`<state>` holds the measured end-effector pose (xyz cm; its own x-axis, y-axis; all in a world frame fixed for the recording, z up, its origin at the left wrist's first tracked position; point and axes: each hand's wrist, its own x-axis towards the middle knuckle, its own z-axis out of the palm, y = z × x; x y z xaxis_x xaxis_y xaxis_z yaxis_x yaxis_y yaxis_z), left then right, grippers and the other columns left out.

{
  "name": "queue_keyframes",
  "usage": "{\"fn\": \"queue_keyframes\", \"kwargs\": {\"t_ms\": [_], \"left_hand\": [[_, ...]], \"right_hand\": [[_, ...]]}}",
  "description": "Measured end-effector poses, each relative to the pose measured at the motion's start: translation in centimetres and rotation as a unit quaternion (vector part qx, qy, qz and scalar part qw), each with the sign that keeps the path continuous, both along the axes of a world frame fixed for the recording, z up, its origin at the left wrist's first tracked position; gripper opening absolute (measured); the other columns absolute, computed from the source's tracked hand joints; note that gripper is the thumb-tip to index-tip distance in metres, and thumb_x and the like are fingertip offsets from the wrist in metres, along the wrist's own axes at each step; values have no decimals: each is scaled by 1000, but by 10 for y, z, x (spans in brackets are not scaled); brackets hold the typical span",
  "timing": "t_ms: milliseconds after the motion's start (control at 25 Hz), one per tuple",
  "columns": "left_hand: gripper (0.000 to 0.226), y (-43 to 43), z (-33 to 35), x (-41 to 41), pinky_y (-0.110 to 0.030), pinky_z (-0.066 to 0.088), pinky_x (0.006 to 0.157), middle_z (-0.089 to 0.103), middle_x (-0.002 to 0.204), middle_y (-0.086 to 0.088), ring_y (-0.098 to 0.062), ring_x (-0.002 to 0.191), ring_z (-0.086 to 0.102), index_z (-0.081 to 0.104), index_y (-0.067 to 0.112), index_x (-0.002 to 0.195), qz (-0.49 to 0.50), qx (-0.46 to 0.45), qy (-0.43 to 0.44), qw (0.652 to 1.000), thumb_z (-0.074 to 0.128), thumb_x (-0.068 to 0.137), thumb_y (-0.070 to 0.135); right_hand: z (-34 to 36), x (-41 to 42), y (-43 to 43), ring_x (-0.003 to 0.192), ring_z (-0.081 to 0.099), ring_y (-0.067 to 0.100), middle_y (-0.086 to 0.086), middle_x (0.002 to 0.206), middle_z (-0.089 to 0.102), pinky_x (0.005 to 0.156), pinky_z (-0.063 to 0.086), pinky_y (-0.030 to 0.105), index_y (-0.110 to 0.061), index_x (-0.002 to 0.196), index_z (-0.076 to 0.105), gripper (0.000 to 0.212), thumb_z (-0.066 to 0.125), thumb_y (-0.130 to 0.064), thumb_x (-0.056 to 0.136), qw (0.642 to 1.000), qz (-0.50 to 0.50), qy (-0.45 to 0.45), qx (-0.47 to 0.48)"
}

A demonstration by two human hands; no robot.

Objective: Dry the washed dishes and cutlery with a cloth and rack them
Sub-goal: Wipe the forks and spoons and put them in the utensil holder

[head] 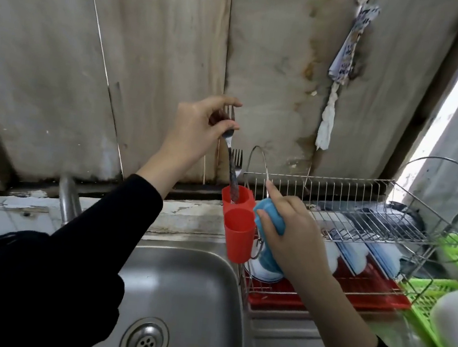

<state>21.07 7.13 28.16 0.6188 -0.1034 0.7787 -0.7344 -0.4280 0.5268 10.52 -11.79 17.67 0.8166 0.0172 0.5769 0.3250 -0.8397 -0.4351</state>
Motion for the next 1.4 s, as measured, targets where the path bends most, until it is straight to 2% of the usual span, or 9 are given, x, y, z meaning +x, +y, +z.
{"fn": "queue_keyframes", "kwargs": {"t_ms": [200,400,480,600,760,960,1040,1200,1400], "left_hand": [[35,-12,-18,21,-21,57,71,68,74,-1,0,62,65,69,20,111,-12,25,70,997,73,82,1],[45,-17,-52,35,-31,60,73,71,83,-11,-17,73,71,66,25,117,-31,59,147,987,75,79,2],[48,-20,-64,36,-18,57,68,72,91,-9,-4,67,68,65,22,121,-39,82,167,982,74,79,-1],[64,-23,-75,38,-7,47,75,60,108,0,-12,81,60,56,19,134,-7,129,115,985,78,76,3],[86,-23,-84,50,-19,26,103,38,126,-8,-13,112,28,35,12,148,64,222,97,968,81,75,19],[93,-17,-90,49,-28,16,115,25,153,-4,-20,135,19,18,21,153,33,260,148,954,76,81,20],[93,-12,-92,45,-34,14,117,19,159,0,-21,143,15,14,26,153,29,259,148,954,74,83,22],[85,5,-94,22,-35,17,119,17,161,4,-15,146,17,17,30,153,39,224,130,965,70,87,26],[67,51,-113,-29,-44,34,112,34,155,-2,-19,140,35,34,24,149,97,220,83,967,61,89,35]], "right_hand": [[-11,3,-2,72,53,8,-5,100,50,64,52,24,-45,140,19,51,41,-47,94,999,26,-31,27],[-15,5,-3,69,53,10,-5,97,49,61,53,29,-45,139,18,55,50,-42,95,998,27,-46,30],[-17,6,-3,67,53,11,-3,94,50,59,52,27,-41,141,21,58,56,-36,94,997,30,-57,34],[-19,7,-3,65,51,9,-3,90,49,57,51,25,-37,142,23,61,59,-33,93,996,32,-70,34],[-19,8,-2,64,51,9,-4,90,47,58,50,23,-36,142,22,63,61,-32,93,996,27,-73,34],[-18,5,-1,75,53,10,-3,99,48,67,49,23,-40,143,17,65,59,-34,94,999,30,-25,35],[-17,2,0,77,51,8,-4,103,45,66,49,22,-37,145,27,65,62,-34,91,998,12,-42,53],[-16,-14,9,77,50,6,1,105,50,59,48,14,-23,121,64,35,63,-36,88,980,33,-171,99],[-18,-30,48,87,49,0,-5,104,49,77,44,8,-32,115,64,33,65,-38,83,966,145,-151,154]]}}
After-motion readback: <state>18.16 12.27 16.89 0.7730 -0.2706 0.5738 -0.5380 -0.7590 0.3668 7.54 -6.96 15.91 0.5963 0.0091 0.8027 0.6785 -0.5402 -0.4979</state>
